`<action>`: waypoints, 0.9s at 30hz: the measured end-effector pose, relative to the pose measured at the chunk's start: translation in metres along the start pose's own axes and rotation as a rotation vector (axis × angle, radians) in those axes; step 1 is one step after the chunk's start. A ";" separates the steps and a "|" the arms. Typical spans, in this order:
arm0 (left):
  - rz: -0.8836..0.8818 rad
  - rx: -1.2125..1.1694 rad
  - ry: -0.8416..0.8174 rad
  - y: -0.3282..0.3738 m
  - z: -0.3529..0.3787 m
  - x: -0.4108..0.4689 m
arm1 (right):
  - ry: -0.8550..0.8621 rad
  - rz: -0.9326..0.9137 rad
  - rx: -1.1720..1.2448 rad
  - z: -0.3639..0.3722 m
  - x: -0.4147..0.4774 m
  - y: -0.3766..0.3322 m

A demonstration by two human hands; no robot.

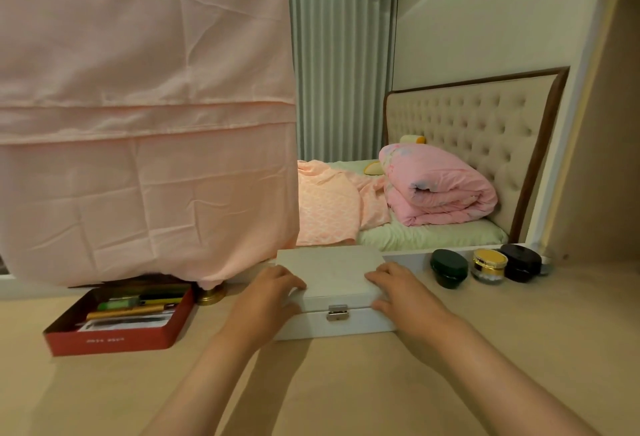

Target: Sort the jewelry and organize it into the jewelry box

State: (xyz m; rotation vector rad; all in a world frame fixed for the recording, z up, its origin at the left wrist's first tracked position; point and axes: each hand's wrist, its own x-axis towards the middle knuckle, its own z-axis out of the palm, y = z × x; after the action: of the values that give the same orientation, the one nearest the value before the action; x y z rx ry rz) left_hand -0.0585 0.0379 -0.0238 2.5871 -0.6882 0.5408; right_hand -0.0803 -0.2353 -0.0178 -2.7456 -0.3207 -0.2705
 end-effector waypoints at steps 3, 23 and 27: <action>-0.024 -0.009 0.025 0.000 0.007 -0.006 | 0.038 0.037 0.065 0.008 -0.007 0.002; -0.503 -0.503 0.116 0.000 0.033 -0.015 | 0.117 0.310 0.723 0.030 -0.007 0.002; -0.524 -0.711 0.118 0.001 0.034 -0.016 | 0.137 0.334 0.795 0.030 -0.006 0.004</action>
State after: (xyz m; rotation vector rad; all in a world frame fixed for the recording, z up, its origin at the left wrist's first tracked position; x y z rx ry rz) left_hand -0.0628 0.0272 -0.0592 1.9240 -0.1001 0.2145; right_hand -0.0803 -0.2288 -0.0482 -1.9392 0.0690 -0.1844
